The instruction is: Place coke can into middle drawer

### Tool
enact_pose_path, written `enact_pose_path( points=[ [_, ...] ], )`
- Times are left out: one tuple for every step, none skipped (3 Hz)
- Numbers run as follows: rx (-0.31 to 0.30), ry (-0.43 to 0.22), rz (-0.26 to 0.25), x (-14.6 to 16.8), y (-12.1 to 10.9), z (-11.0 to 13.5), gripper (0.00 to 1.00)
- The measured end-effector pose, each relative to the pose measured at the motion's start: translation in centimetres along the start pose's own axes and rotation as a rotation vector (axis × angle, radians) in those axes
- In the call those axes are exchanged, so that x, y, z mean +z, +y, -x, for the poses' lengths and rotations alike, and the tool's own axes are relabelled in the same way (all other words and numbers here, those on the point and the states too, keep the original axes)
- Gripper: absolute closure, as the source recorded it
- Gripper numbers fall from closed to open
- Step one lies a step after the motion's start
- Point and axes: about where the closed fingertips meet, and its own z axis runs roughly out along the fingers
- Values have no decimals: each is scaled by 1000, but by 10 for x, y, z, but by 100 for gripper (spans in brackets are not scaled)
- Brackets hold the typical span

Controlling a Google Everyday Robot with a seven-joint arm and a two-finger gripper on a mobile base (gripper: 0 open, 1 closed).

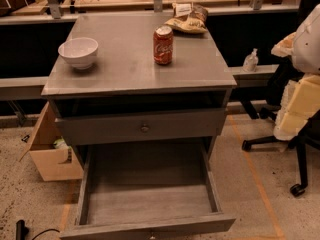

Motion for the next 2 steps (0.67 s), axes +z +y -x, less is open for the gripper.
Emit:
enact_pose_path(
  points=[
    [0, 0, 0, 0, 0, 0, 0],
    [26, -48, -33, 9, -27, 5, 0]
  ],
)
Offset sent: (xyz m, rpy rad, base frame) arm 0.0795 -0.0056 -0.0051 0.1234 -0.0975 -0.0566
